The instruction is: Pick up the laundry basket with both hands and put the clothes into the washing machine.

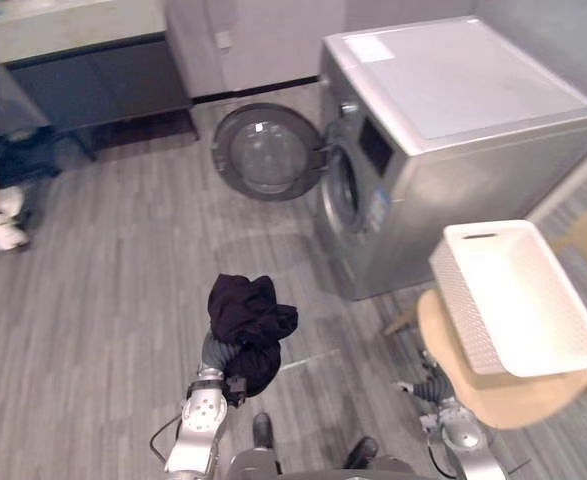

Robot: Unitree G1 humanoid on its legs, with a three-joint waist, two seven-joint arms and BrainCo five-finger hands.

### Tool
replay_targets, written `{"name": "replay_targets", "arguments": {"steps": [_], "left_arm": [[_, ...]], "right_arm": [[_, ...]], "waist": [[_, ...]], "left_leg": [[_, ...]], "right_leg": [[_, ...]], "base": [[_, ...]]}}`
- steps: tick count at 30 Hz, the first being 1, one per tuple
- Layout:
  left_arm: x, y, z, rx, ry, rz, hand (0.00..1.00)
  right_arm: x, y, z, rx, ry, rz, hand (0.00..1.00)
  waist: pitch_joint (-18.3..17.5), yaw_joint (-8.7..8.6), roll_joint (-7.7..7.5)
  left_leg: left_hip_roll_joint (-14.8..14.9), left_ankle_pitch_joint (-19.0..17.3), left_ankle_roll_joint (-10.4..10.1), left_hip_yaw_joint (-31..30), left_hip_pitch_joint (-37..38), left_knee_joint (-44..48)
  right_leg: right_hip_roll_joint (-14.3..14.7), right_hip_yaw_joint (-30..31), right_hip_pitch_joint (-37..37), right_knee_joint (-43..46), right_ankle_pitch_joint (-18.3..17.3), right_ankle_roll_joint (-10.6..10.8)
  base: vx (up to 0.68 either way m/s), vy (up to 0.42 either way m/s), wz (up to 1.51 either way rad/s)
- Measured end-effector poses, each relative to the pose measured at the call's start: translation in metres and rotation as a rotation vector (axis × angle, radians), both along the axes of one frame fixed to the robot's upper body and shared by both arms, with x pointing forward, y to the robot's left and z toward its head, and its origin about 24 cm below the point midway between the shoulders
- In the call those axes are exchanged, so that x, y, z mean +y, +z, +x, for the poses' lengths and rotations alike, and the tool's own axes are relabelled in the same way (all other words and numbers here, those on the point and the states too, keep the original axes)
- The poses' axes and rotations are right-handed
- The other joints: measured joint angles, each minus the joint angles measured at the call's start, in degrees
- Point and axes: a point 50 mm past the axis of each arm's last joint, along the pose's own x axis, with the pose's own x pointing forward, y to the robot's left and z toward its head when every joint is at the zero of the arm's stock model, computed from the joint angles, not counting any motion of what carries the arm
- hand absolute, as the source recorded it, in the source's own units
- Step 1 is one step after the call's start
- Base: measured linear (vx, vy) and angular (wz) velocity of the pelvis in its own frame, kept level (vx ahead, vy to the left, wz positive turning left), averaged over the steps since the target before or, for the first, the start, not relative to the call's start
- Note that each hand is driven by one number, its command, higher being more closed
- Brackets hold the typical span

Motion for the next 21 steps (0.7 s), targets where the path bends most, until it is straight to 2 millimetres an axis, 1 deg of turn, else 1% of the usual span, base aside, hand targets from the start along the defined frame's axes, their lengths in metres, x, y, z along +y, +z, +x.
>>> {"name": "replay_targets", "arguments": {"steps": [1,2,3,4,5,6,7,8,9,10,11,12,13,14,15,16,17,18,19,20,21], "left_arm": [[0.002,-0.003,-0.003,0.015,0.002,0.000,1.00],[0.003,-0.004,-0.004,0.023,0.001,0.002,1.00],[0.007,-0.008,-0.007,0.041,0.007,0.006,1.00],[0.011,-0.009,-0.008,0.049,0.022,0.011,1.00],[0.013,-0.010,-0.008,0.051,0.031,0.013,1.00],[0.017,-0.013,-0.013,0.071,0.042,0.019,1.00],[0.018,-0.015,-0.017,0.087,0.045,0.020,1.00],[0.019,-0.020,-0.025,0.118,0.050,0.019,1.00],[0.020,-0.024,-0.031,0.144,0.050,0.018,1.00],[0.021,-0.025,-0.033,0.152,0.048,0.020,1.00],[0.022,-0.025,-0.033,0.158,0.045,0.026,1.00],[0.027,-0.023,-0.032,0.153,0.049,0.041,1.00],[0.029,-0.023,-0.031,0.151,0.048,0.049,1.00],[0.028,-0.020,-0.025,0.136,0.035,0.055,1.00],[0.027,-0.019,-0.023,0.129,0.029,0.055,1.00],[0.023,-0.016,-0.018,0.115,0.011,0.055,1.00],[0.023,-0.015,-0.015,0.107,0.009,0.055,1.00],[0.022,-0.013,-0.011,0.093,0.002,0.054,1.00],[0.019,-0.012,-0.010,0.090,-0.011,0.052,1.00],[0.015,-0.012,-0.009,0.086,-0.026,0.050,1.00],[0.012,-0.012,-0.006,0.087,-0.043,0.048,1.00]], "right_arm": [[-0.002,-0.006,-0.004,0.046,-0.020,-0.008,0.00],[-0.001,-0.009,-0.006,0.064,-0.030,-0.008,0.00],[0.003,-0.014,-0.009,0.088,-0.040,0.003,0.00],[0.010,-0.018,-0.009,0.106,-0.041,0.023,0.00],[0.013,-0.019,-0.008,0.113,-0.042,0.033,0.00],[0.017,-0.022,-0.008,0.131,-0.056,0.050,0.00],[0.017,-0.024,-0.010,0.140,-0.065,0.054,0.00],[0.014,-0.025,-0.013,0.155,-0.075,0.050,0.00],[0.010,-0.026,-0.017,0.167,-0.095,0.045,0.00],[0.009,-0.027,-0.021,0.181,-0.102,0.041,0.00],[0.011,-0.030,-0.027,0.199,-0.108,0.049,0.00],[0.012,-0.030,-0.026,0.194,-0.126,0.063,0.00],[0.011,-0.030,-0.025,0.190,-0.127,0.063,0.00],[0.009,-0.029,-0.024,0.184,-0.142,0.055,0.00],[0.009,-0.029,-0.024,0.182,-0.147,0.053,0.00],[0.008,-0.029,-0.024,0.184,-0.150,0.052,0.00],[0.008,-0.029,-0.024,0.184,-0.150,0.053,0.00],[0.009,-0.028,-0.022,0.177,-0.151,0.057,0.00],[0.008,-0.027,-0.023,0.173,-0.152,0.056,0.00],[0.008,-0.028,-0.027,0.175,-0.154,0.056,0.00],[0.004,-0.028,-0.031,0.182,-0.163,0.049,0.00]], "waist": [[0.24,0.06,0.35],[0.25,0.02,0.34],[0.35,-0.08,0.19],[1.10,0.14,-0.98],[1.60,0.35,-1.63],[2.36,0.43,-2.91],[2.72,0.28,-3.47],[3.09,0.06,-3.68],[3.33,-0.42,-3.69],[3.47,-0.90,-3.37],[4.25,-1.61,-2.42],[4.92,-2.01,-2.79],[5.14,-2.00,-2.92],[5.30,-2.73,-3.02],[5.43,-3.06,-2.90],[5.65,-3.83,-2.66],[5.79,-4.24,-2.60],[5.85,-4.79,-2.81],[5.62,-4.86,-3.20],[5.40,-5.37,-3.53],[5.50,-6.53,-3.29]], "left_leg": [[-0.44,0.76,-2.75,-0.66,0.75,0.33],[-0.94,0.58,-3.01,-0.76,0.87,0.59],[-1.88,-0.37,-3.85,-0.83,0.49,1.71],[-2.60,-2.06,-3.69,-0.93,0.43,3.13],[-3.11,-3.46,-3.42,-0.90,0.20,4.63],[-3.86,-7.48,-2.77,-1.06,-0.49,8.73],[-4.20,-9.49,-2.78,-1.42,-0.60,10.55],[-5.15,-12.03,-2.55,-2.29,-0.62,12.86],[-6.08,-13.90,-1.56,-3.21,0.24,14.29],[-6.24,-14.69,-1.22,-3.97,1.22,14.56],[-5.96,-15.80,-0.72,-5.84,2.06,15.29],[-5.76,-16.21,-0.18,-6.94,3.67,14.69],[-5.74,-16.50,-0.24,-7.41,4.55,14.13],[-5.91,-17.10,-0.30,-8.73,6.22,12.72],[-6.00,-17.36,-0.40,-9.25,6.77,12.34],[-6.22,-17.74,-0.72,-10.00,8.21,11.37],[-6.46,-17.57,-1.51,-10.65,9.09,11.00],[-6.88,-18.37,-2.91,-11.76,10.96,10.78],[-7.14,-19.91,-4.49,-12.63,12.44,10.94],[-7.55,-20.79,-5.70,-13.22,13.54,11.30],[-7.33,-22.06,-7.27,-14.67,13.58,15.50]], "right_leg": [[-0.52,-0.14,0.71,1.08,-0.42,0.68],[-1.02,0.20,1.09,1.10,-0.30,0.87],[-1.97,0.37,1.90,0.82,-0.15,1.50],[-3.12,0.51,2.62,0.92,-0.40,3.33],[-4.04,0.52,2.75,1.84,-0.74,3.82],[-6.96,0.81,2.64,5.97,-2.21,5.24],[-8.84,1.38,2.51,8.87,-2.93,5.27],[-11.79,2.90,1.84,14.74,-3.24,3.36],[-14.52,8.02,-1.14,23.28,-1.42,-3.05],[-14.83,12.81,-3.72,28.05,0.83,-6.17],[-12.78,19.19,-7.17,33.41,-2.07,-2.73],[-9.66,21.62,-9.72,35.37,-5.86,-1.23],[-7.84,22.13,-11.08,34.61,-7.24,-1.21],[-4.23,22.03,-14.07,30.94,-8.26,-0.87],[-3.28,21.82,-15.25,29.10,-8.21,-0.80],[-1.62,21.55,-17.63,24.24,-7.45,-0.25],[-0.94,21.30,-18.52,20.96,-6.61,0.18],[0.67,20.86,-19.39,15.01,-3.81,-0.65],[1.34,20.74,-19.63,12.27,-0.71,-2.52],[1.55,19.78,-19.20,11.94,0.76,-3.30],[1.85,19.88,-18.19,13.14,2.09,-6.89]], "base": [[0.17,0.091,0.58],[0.22,0.145,0.52],[0.22,0.168,0.48],[0.20,0.174,0.41],[0.15,0.143,0.20],[0.10,0.121,0.13],[0.13,0.151,0.21],[0.13,0.182,0.36],[0.15,0.202,0.40],[0.24,0.208,0.55],[0.37,0.156,0.52],[0.32,0.108,0.49],[0.35,0.067,0.48],[0.24,0.023,0.41],[0.39,0.017,0.59],[0.29,-0.016,0.50],[0.41,-0.045,0.67],[0.46,-0.086,0.69],[0.60,-0.150,0.84],[0.66,-0.194,1.11],[0.69,-0.251,0.82]]}}
